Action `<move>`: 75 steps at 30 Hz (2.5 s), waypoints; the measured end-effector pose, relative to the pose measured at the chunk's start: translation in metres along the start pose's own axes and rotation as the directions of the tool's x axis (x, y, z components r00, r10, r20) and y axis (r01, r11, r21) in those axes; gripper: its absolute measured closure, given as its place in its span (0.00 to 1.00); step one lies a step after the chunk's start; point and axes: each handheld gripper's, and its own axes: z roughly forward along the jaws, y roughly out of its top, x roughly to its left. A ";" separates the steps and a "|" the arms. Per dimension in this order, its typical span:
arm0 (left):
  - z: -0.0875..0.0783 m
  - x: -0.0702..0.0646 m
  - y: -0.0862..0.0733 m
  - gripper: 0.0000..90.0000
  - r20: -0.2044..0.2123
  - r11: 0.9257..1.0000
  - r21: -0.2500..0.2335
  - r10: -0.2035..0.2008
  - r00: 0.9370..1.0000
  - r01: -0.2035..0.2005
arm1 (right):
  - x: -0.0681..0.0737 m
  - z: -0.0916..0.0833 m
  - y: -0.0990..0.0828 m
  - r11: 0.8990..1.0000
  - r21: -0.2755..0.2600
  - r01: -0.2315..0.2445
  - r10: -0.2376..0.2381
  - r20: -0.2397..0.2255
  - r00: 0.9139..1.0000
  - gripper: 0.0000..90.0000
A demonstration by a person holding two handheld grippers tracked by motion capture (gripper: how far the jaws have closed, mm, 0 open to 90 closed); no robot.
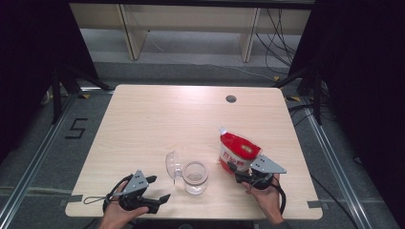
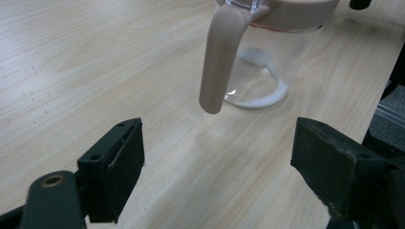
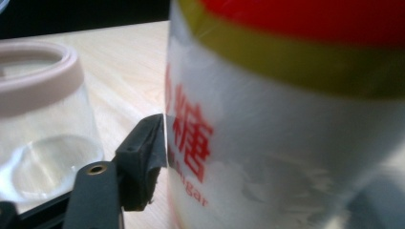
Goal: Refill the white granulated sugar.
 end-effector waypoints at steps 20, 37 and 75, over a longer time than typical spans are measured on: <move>0.001 0.001 -0.001 0.20 0.002 1.000 0.005 0.008 1.000 -0.008 | -0.002 0.008 -0.004 0.995 -0.078 -0.069 0.068 -0.011 0.998 0.39; 0.001 0.000 -0.001 0.20 0.003 1.000 0.017 0.011 1.000 -0.011 | -0.008 0.019 -0.010 0.995 -0.081 -0.057 0.054 -0.037 0.998 0.35; -0.002 0.004 0.000 0.19 -0.005 1.000 0.002 0.010 1.000 -0.010 | 0.021 -0.017 0.024 0.930 0.037 0.365 -0.366 0.106 0.924 0.50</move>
